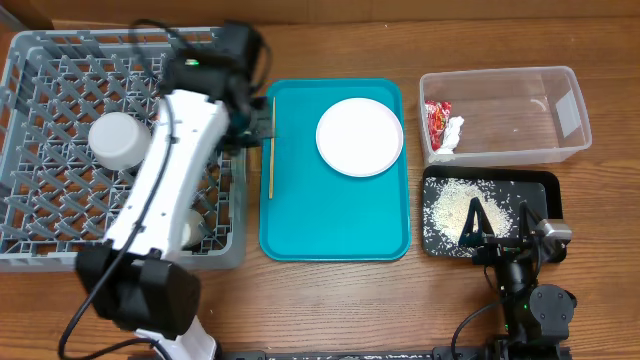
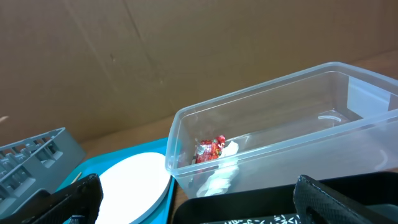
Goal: Sort waste into correct bins and load items into the dishwasher
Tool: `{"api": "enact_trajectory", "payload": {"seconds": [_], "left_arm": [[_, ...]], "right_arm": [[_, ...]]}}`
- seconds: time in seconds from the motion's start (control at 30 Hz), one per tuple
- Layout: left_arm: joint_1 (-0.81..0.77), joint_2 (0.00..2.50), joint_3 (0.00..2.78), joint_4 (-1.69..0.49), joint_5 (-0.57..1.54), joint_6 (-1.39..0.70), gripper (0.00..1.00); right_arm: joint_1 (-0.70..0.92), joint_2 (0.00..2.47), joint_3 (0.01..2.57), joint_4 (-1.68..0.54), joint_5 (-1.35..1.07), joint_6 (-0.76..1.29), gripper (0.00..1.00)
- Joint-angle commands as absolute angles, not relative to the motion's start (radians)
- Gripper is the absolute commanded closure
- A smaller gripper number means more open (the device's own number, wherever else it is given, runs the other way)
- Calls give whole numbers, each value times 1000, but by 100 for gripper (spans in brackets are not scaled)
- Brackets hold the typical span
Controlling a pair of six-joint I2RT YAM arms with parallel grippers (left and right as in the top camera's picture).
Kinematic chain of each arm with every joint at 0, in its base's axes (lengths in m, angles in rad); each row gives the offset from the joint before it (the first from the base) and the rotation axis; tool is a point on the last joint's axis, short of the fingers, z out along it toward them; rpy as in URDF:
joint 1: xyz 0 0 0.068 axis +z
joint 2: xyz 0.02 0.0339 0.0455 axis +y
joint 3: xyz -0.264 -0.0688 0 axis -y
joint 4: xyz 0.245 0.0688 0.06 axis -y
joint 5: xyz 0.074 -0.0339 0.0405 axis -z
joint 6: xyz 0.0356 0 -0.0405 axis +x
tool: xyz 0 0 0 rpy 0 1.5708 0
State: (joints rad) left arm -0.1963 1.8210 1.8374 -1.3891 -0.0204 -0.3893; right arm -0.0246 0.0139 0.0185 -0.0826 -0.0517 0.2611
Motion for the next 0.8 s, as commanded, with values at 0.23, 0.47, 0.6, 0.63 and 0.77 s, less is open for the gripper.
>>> {"api": "enact_trajectory", "payload": {"seconds": [0.23, 0.47, 0.6, 0.63, 0.77], "left_arm": [[-22, 1799, 1786, -1417, -84, -202, 96], [64, 1800, 1765, -1399, -64, -61, 96], [35, 1799, 1757, -1353, 217, -10, 67], [10, 1799, 1757, -1340, 274, -19, 55], [-141, 1801, 1709, -1248, 130, -266, 41]], "right_arm": [[-28, 3, 8, -78, -46, 262, 0], [-28, 3, 8, -78, -46, 262, 0], [-28, 3, 8, -78, -46, 262, 0], [-28, 3, 8, -78, -46, 262, 0], [-28, 3, 8, -78, -46, 262, 0]]}}
